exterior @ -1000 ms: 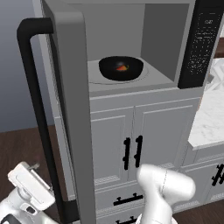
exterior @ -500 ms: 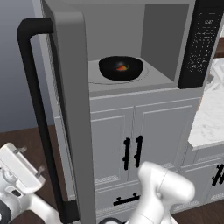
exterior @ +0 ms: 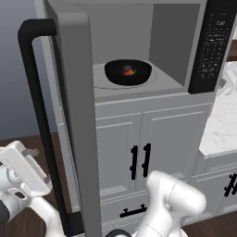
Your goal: Pick the bell pepper from the sink and place it in the bowl. Then pick the bowl and place it in the microwave. Then close the microwave door and press the start button.
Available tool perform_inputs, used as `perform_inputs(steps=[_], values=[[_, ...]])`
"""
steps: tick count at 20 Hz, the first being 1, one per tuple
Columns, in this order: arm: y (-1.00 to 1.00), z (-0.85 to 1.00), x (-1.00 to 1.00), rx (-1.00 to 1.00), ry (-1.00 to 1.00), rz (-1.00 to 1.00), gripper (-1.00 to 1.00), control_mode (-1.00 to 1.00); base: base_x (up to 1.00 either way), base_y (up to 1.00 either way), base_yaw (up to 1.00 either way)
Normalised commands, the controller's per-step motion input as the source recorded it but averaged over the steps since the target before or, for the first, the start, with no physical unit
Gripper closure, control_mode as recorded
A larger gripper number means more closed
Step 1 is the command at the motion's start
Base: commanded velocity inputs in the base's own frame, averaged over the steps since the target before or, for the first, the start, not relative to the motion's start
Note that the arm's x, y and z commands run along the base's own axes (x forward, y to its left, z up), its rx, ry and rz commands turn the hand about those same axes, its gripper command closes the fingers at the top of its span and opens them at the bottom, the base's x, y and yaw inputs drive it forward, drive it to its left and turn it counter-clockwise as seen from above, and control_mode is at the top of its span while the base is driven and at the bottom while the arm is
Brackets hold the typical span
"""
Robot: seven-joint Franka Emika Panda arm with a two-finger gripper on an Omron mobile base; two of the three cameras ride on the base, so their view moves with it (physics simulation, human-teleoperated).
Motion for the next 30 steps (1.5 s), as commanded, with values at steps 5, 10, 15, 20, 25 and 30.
perform_inputs(steps=[5,10,15,20,25,30], values=[[-0.83,0.53,-0.56,0.13,-0.22,0.05,-1.0,-1.0,0.0,0.0,0.0],[-0.96,0.3,-0.56,0.07,-0.15,0.2,-1.0,-1.0,0.0,0.0,0.0],[-1.0,0.12,-0.42,0.02,-0.07,0.33,-1.0,-1.0,0.0,0.0,0.0],[-1.0,0.13,-0.22,0.02,-0.01,0.42,-1.0,-1.0,0.0,0.0,0.0],[-0.95,0.27,-0.01,0.01,0.0,0.42,-1.0,-1.0,0.0,0.0,0.0],[-0.79,0.11,0.07,0.03,0.0,0.46,-1.0,-1.0,0.0,0.0,0.0]])
